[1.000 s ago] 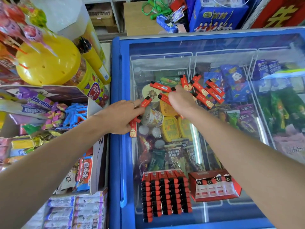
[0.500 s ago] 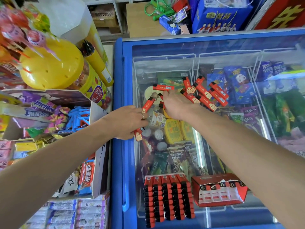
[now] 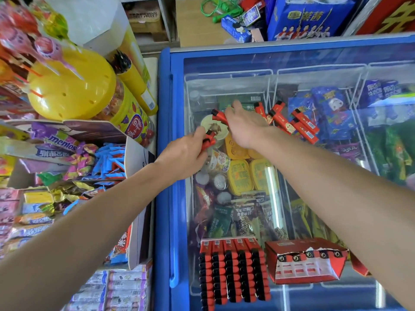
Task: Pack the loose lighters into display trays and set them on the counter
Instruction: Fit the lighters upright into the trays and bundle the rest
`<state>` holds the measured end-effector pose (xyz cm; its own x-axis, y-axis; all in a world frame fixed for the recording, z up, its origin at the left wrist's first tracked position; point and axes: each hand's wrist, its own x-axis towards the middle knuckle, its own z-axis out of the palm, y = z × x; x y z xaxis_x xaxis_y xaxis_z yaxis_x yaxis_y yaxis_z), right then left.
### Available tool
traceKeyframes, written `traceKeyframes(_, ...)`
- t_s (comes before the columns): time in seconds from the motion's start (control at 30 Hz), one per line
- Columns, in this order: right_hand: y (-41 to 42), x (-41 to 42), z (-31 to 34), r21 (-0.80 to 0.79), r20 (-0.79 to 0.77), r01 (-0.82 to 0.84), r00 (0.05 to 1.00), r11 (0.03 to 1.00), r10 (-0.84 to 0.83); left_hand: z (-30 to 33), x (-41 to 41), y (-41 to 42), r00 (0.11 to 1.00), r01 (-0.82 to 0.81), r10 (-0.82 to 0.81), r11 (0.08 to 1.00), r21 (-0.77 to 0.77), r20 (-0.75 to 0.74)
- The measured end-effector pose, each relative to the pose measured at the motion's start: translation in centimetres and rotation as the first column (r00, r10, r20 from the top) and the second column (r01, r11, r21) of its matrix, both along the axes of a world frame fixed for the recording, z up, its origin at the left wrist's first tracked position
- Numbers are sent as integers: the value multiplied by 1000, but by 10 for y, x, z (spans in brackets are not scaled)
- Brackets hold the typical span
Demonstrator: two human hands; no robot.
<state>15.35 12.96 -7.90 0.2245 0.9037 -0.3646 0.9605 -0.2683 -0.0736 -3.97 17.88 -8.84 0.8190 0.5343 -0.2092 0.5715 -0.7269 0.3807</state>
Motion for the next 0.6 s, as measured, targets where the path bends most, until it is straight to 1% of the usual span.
traceKeyframes(0.07,-1,1,-2,-44,14,-21,1000,999,21,-7,6,0,996,-87,88,995,50,-24)
traceKeyframes(0.13,-4,0,-3,-52,22,-40,999,998,42,-12,10,0,988,-127,132,990,61,-78)
traceKeyframes(0.33,-17,-8,0,-112,38,-36,998,993,41,-16,17,-7,963,-100,125,988,117,-240)
traceKeyframes(0.4,-21,-11,0,-124,9,-30,999,992,31,-15,18,-8,954,-129,146,988,81,-263)
traceKeyframes(0.47,-26,-11,0,-133,-30,-14,999,991,10,-9,19,-10,952,-169,168,985,19,-256)
traceKeyframes(0.6,-42,-12,-3,-151,-146,69,985,986,-91,4,15,-18,940,-242,220,969,-52,-262)
